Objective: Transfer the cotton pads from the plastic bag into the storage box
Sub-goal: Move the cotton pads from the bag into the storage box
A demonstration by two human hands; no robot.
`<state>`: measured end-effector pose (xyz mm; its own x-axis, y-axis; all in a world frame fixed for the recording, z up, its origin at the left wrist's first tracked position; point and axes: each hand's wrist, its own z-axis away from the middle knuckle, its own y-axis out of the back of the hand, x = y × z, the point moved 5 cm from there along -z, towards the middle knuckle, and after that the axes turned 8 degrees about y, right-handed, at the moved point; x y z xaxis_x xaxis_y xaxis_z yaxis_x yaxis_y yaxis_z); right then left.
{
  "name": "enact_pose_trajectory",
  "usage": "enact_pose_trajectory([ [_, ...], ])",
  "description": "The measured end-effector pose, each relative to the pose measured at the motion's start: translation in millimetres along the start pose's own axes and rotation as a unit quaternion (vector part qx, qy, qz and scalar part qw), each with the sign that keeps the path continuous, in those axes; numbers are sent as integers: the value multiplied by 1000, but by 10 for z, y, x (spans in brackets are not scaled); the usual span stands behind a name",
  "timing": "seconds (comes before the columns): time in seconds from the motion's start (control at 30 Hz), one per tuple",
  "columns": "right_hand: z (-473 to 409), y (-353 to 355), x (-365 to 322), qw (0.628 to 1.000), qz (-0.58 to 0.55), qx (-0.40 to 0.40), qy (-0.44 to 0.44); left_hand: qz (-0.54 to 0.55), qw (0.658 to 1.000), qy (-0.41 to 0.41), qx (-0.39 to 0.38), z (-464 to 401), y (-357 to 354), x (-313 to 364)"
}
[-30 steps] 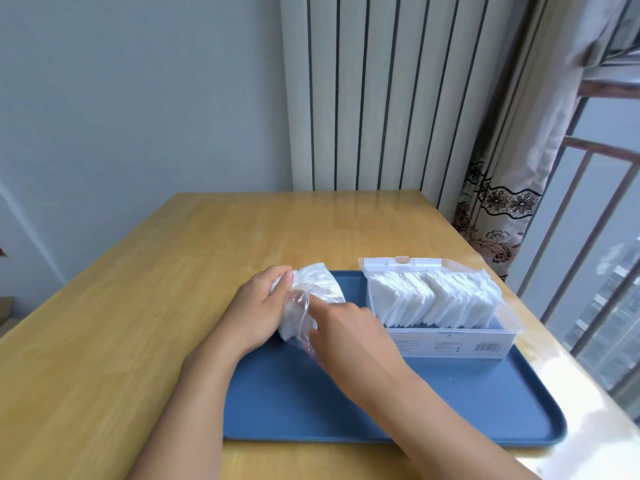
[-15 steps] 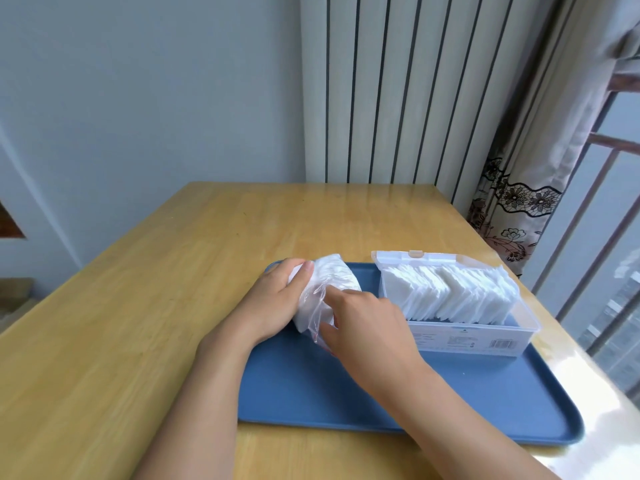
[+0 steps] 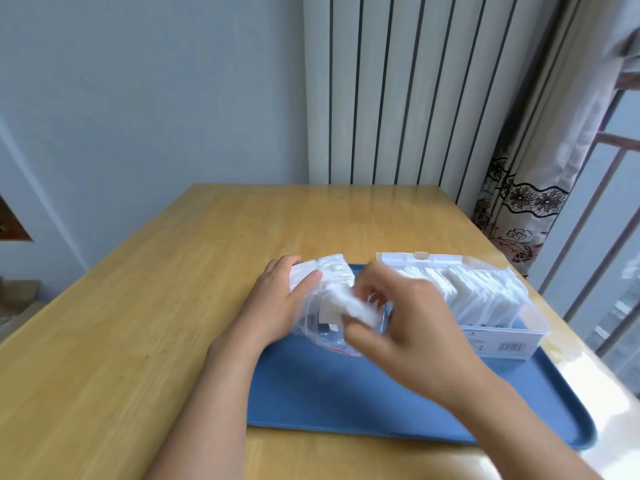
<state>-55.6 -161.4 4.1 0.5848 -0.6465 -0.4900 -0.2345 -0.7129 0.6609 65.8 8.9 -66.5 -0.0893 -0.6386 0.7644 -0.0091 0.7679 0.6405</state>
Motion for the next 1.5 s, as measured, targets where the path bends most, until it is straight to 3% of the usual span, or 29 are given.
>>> enact_pose_trajectory([
  [0.07,-40,173,119,987,-140,65,-38,24,997,-30,63,28,77,91],
  [0.17,-85,249,315,921,-353,110,-121,232,954,-109,153,254,314,432],
  [0.23,-86,196,400,872,-447,118,-163,331,918,-173,130,466,364,704],
  [0.33,-103,87,407,785,-578,130,-183,326,921,-212,25,716,178,1004],
  [0.47,-117,41,408,749,-622,148,-175,284,942,-171,-43,752,-86,1046],
  [0.6,-104,23,372,770,-594,166,-164,307,938,-144,-75,743,-162,1030],
  [0.77,-82,15,323,868,-448,137,-164,360,923,-114,-79,670,-202,975],
  [0.93,-68,-32,304,910,-371,109,-147,419,899,-91,-90,619,-229,940],
  [1.03,-48,-112,298,910,-376,90,-150,404,909,-89,-47,600,-234,908],
  [1.2,-81,21,386,881,-402,190,-161,372,921,-113,11,577,-137,904],
  [1.3,-79,-38,354,878,-429,142,-156,352,925,-140,-29,653,-187,980],
  [1.5,-75,-57,259,877,-450,103,-135,356,925,-136,5,694,-147,982],
])
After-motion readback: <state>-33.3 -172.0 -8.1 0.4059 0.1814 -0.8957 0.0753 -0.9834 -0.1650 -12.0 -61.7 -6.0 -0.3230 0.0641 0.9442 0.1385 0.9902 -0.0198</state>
